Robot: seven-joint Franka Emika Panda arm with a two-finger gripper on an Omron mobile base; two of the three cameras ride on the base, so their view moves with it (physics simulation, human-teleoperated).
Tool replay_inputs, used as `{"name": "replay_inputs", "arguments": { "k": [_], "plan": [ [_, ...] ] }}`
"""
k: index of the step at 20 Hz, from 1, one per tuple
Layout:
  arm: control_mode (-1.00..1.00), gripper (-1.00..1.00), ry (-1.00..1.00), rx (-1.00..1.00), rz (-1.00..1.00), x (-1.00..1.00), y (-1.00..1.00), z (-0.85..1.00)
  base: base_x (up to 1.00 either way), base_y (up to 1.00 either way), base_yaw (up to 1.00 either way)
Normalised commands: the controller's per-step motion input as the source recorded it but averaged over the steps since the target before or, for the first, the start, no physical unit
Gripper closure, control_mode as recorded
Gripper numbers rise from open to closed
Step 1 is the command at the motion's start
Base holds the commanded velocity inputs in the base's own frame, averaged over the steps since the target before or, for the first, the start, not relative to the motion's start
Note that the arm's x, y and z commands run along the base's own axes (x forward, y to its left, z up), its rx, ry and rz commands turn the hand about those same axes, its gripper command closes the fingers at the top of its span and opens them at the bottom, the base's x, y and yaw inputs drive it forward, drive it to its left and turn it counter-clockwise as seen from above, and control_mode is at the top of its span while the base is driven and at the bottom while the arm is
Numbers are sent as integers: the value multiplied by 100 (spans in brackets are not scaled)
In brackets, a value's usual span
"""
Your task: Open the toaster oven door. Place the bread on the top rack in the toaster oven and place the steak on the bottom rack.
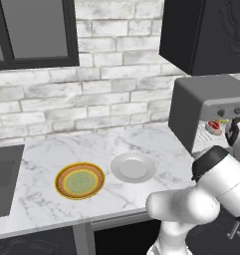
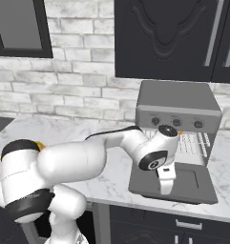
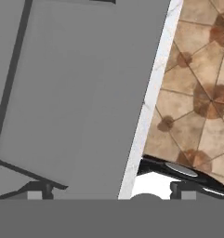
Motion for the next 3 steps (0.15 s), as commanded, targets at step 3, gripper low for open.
{"name": "replay_inputs", "arguments": {
  "k": [3],
  "plan": [
    [-100,-100,0,-3,14,-55,0,31,0,0,0]
  ]
}}
